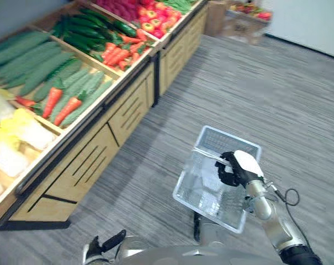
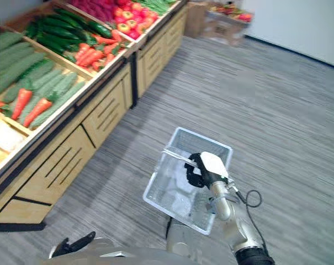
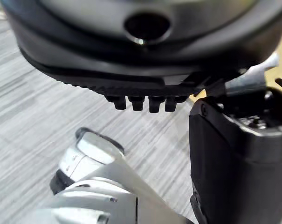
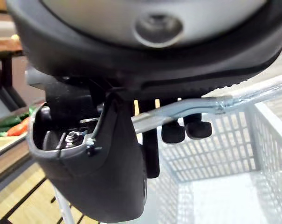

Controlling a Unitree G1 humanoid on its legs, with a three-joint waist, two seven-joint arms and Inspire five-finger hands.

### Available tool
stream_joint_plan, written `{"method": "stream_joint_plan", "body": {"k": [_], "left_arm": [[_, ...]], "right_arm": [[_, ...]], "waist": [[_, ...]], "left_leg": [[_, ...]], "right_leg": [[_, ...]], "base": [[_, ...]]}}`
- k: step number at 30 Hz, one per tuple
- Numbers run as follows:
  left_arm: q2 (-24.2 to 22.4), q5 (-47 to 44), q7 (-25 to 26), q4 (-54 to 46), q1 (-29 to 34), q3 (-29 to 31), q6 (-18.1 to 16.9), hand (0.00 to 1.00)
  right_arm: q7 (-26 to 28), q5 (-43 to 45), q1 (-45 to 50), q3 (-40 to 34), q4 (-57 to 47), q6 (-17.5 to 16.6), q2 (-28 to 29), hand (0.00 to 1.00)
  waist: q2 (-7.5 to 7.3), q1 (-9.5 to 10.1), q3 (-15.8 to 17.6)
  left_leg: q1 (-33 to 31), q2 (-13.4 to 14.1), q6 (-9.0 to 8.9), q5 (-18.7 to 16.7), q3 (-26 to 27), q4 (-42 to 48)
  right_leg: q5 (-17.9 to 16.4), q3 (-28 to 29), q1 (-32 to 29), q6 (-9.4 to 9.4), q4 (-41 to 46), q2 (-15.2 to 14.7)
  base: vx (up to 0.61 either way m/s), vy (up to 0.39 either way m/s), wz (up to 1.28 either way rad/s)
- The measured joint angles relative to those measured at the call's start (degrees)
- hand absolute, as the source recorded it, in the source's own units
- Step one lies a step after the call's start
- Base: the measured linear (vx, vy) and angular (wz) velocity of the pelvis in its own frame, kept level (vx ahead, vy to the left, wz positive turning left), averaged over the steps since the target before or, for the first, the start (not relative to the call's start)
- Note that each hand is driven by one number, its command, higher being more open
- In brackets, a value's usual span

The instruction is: Pick vegetable in the basket

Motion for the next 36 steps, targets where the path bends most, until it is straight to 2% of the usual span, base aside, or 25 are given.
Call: {"method": "stream_joint_plan", "body": {"k": [1, 2, 3, 4, 5, 7, 8, 9, 10, 11, 12, 14, 16, 17, 23, 28, 33, 36], "left_arm": [[0.1, -0.2, 0.3, -0.1, 0.0, 0.3, 0.0, 1.00], [0.3, -0.5, 0.5, -0.7, -0.1, 0.3, -0.2, 1.00], [0.5, -0.8, 0.7, -1.1, -0.2, 0.3, -0.8, 1.00], [0.5, -1.2, 0.9, -1.1, -0.3, 0.3, -1.0, 1.00], [0.6, -2.0, 1.1, -1.1, -0.6, 0.3, -1.1, 1.00], [0.9, -2.3, 1.7, -1.2, -2.0, -0.6, -0.7, 1.00], [1.0, -2.0, 1.6, -1.3, -2.1, -1.3, -0.6, 1.00], [1.8, -1.5, 1.5, -1.9, -2.3, -3.0, -0.5, 1.00], [2.1, -0.8, 1.5, -2.2, -2.4, -3.5, -0.3, 1.00], [2.2, -0.4, 1.5, -2.2, -2.5, -3.8, 0.0, 1.00], [2.2, -0.4, 1.6, -2.2, -2.6, -3.8, 0.4, 1.00], [2.3, -0.1, 1.6, -2.1, -3.0, -3.8, 0.6, 1.00], [2.5, 0.1, 1.7, -2.1, -3.3, -3.8, 1.2, 1.00], [2.5, 0.3, 1.6, -2.0, -3.2, -3.8, 1.5, 1.00], [2.8, 2.3, 1.1, -1.9, -3.2, -3.9, 1.4, 1.00], [2.9, 2.3, 0.4, -1.7, -3.3, -3.9, 1.4, 1.00], [3.0, 2.3, 0.4, -1.7, -3.3, -3.9, 1.4, 1.00], [3.1, 2.3, 0.4, -2.0, -3.3, -3.9, 1.4, 1.00]], "right_arm": [[0.0, 0.1, -0.1, -0.1, 0.0, 0.0, 0.0, 0.00], [0.0, 0.1, -0.2, -0.1, 0.1, 0.0, 0.2, 0.00], [0.0, 0.2, -0.3, -0.2, 0.5, 0.1, 0.4, 0.00], [0.0, 0.4, -0.3, -0.2, 0.7, 0.1, 0.5, 0.00], [0.0, 0.6, -0.2, -0.5, 1.0, 0.1, 0.5, 0.00], [-0.4, 1.1, 0.2, -2.2, 1.9, 0.1, 1.5, 0.00], [-0.5, 1.2, 0.6, -2.9, 2.0, 0.1, 1.8, 0.00], [-1.2, 1.6, 1.5, -4.5, 2.0, 0.1, 3.4, 0.00], [-1.8, 2.5, 2.3, -5.6, 1.9, 0.1, 4.9, 0.00], [-1.9, 2.6, 2.5, -6.0, 2.0, 0.1, 5.5, 0.00], [-1.9, 2.6, 2.9, -6.0, 2.0, 0.1, 6.6, 0.00], [-2.0, 2.6, 2.8, -6.0, 2.0, 0.1, 8.3, 0.00], [-2.0, 2.6, 2.9, -5.8, 2.4, 0.1, 10.5, 0.00], [-2.0, 2.6, 3.0, -5.4, 2.6, 0.1, 11.1, 0.00], [-2.0, 2.8, 3.8, -5.2, 2.8, -0.1, 12.2, 0.00], [-2.0, 2.7, 2.7, -4.7, 5.6, 0.2, 12.1, 0.00], [-2.0, 2.7, 2.7, -3.6, 8.7, 1.0, 12.1, 0.00], [-2.0, 2.7, 2.0, -3.6, 9.4, 1.8, 12.0, 0.00]], "waist": [[0.33, -0.40, -0.3], [0.34, -0.60, -0.3], [0.10, -0.97, -0.1], [-0.20, -1.38, 0.0], [-0.81, -1.63, 0.4], [-1.22, -1.85, 0.7], [-1.16, -1.89, 0.6], [-1.22, -2.21, 0.7], [-1.15, -2.52, 0.6], [-0.91, -2.43, 0.4], [-1.03, -2.27, 0.5], [-1.32, -1.65, 0.7], [-1.71, -1.36, 0.9], [-1.63, -1.32, 1.0], [-1.68, -1.44, 1.0], [-2.14, -1.29, 1.3], [-3.15, 0.01, 1.8], [-3.61, 0.09, 2.3]], "left_leg": [[-2.3, 1.1, 0.71, 3.6, -1.8, -0.2], [-4.5, 2.4, 1.55, 7.8, -1.5, -0.5], [-6.1, 3.7, 2.54, 12.7, 1.0, -1.9], [-6.9, 4.3, 3.07, 14.5, 3.7, -2.1], [-7.8, 4.6, 3.44, 15.1, 7.3, -1.6], [-9.8, 4.5, 4.78, 13.1, 25.1, 2.5], [-9.8, 4.4, 5.37, 12.7, 30.3, 3.0], [-10.0, 4.5, 6.22, 12.5, 38.1, 2.5], [-10.3, 4.0, 6.00, 13.1, 41.0, 0.5], [-10.3, 3.4, 5.44, 13.6, 41.3, -0.9], [-10.3, 1.8, 3.22, 15.0, 41.0, -5.0], [-10.2, 0.4, 1.94, 15.8, 40.5, -7.8], [-9.7, -1.1, 2.01, 15.9, 40.3, -8.6], [-8.7, -1.9, 2.06, 15.9, 40.6, -9.4], [-7.0, -4.2, 2.90, 17.6, 42.0, -13.7], [-6.2, -5.1, 3.37, 19.5, 42.4, -16.8], [-5.1, -5.9, 3.76, 20.8, 42.5, -19.1], [-4.6, -6.7, 3.91, 20.8, 42.3, -19.4]], "right_leg": [[-1.4, -4.3, 0.8, -1.60, 0.8, -0.6], [-2.2, -8.1, 2.2, -2.95, 0.4, -0.8], [-2.8, -12.8, 4.5, -4.07, -0.8, -1.2], [-3.1, -15.2, 5.9, -4.49, -1.6, -1.5], [-3.3, -17.5, 7.4, -4.92, -2.4, -1.8], [-3.6, -25.0, 13.0, -5.42, -5.6, -2.7], [-3.6, -26.8, 14.2, -5.42, -6.1, -2.8], [-3.7, -30.0, 16.0, -5.40, -6.9, -2.9], [-3.7, -31.8, 16.8, -5.33, -7.8, -3.0], [-3.7, -32.4, 17.0, -5.20, -8.3, -3.1], [-3.0, -33.4, 17.0, -4.09, -9.7, -3.2], [-2.2, -33.4, 17.1, -2.79, -11.5, -3.3], [-1.0, -33.0, 18.2, -1.02, -13.9, -3.8], [0.2, -32.5, 19.2, -0.78, -15.4, -3.8], [3.5, -31.0, 19.5, -0.47, -19.2, -3.6], [4.4, -30.3, 18.6, -0.49, -19.4, -3.6], [4.8, -29.6, 18.5, -0.52, -19.3, -3.8], [4.5, -29.5, 18.2, -0.59, -17.0, -5.2]], "base": [[0.36, -0.442, 1.41], [0.40, -0.514, 1.85], [0.31, -0.408, 1.70], [0.22, -0.328, 1.51], [0.18, -0.265, 1.55], [0.16, -0.228, 1.80], [0.12, -0.108, 1.72], [0.09, -0.026, 1.64], [0.07, 0.012, 1.51], [0.04, 0.106, 1.20], [0.02, 0.127, 0.73], [0.01, 0.134, 0.41], [0.00, 0.157, 0.16], [-0.01, 0.137, 0.01], [-0.04, 0.103, -0.12], [-0.07, 0.038, -0.04], [-0.05, 0.024, -0.03], [-0.03, 0.027, 0.03]]}}
